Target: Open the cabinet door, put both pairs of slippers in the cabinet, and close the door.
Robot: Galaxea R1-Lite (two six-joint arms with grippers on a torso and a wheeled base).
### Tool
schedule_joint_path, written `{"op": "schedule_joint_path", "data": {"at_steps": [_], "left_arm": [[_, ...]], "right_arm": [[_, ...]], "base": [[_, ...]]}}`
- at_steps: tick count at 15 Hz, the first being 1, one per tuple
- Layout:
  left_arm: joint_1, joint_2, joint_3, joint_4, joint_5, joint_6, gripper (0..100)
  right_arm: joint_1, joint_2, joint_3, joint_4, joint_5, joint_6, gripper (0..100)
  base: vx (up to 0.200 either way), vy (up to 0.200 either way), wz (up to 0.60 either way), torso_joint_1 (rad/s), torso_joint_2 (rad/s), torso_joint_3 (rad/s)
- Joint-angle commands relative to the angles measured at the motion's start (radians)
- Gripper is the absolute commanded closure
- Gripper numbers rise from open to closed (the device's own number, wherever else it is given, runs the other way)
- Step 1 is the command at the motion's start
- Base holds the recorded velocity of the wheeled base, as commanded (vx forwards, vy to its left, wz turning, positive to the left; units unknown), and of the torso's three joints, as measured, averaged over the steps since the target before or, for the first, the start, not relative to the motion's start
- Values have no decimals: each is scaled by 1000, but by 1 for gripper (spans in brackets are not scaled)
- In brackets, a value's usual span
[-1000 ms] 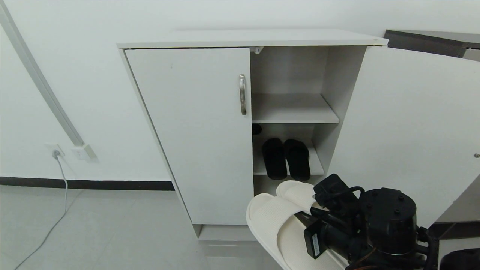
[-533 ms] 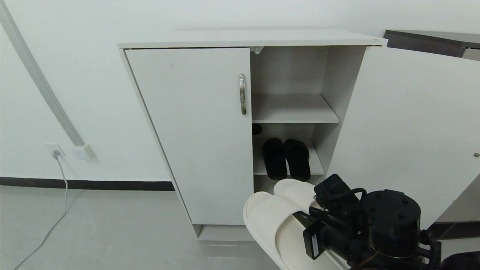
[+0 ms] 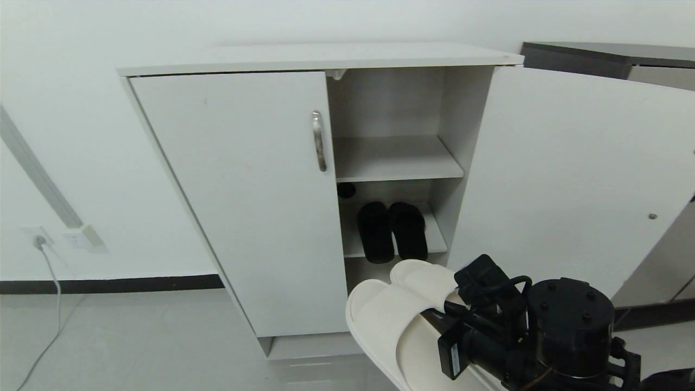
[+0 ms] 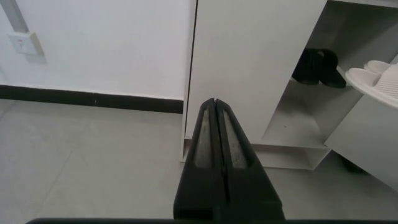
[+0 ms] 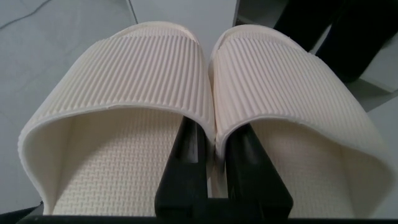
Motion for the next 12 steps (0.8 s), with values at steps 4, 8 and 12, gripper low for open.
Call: {"op": "schedule_joint_path", "data": {"at_steps": [4,8,12], "left_arm": [[0,0,0,-1,1,-2,100],[0,0,0,-1,1,0,100],[0,0,0,-1,-1,0,100]], "right_arm": [[9,73,-9,-98,-33,-46,100],[34,160,-256,15,-254,5,100],[62,111,-567,497,-452,149,100]], "base": [[0,0,0,0,0,0],[0,0,0,0,0,0],[0,0,0,0,0,0]]}}
